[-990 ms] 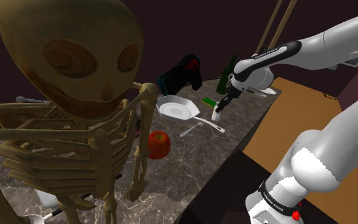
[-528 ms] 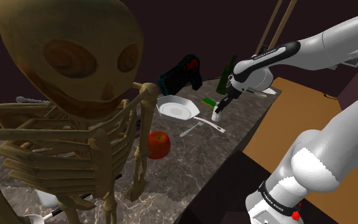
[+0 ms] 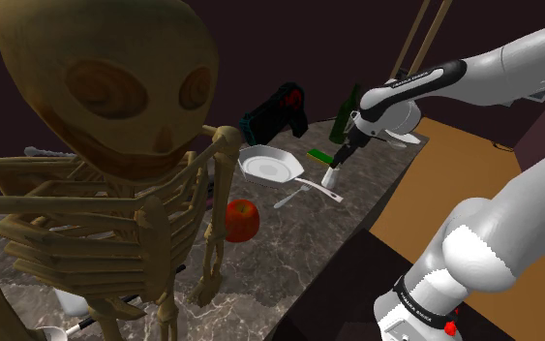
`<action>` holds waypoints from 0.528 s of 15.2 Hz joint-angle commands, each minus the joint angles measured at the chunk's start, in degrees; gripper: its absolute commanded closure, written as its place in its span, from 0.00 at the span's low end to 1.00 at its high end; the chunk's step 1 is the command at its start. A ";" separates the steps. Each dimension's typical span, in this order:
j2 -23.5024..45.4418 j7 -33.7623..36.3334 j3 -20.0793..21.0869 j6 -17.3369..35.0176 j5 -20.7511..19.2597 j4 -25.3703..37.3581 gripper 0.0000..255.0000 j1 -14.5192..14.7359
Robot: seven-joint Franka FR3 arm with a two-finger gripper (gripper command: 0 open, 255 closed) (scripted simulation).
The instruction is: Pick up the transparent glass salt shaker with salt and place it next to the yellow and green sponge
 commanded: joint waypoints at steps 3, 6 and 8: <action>-4.17 2.67 1.32 -5.45 -3.69 1.82 0.00 -2.12; -4.17 2.67 1.33 -5.45 -3.69 1.82 0.00 -2.13; -4.17 2.67 1.32 -5.45 -3.69 1.82 0.00 -2.13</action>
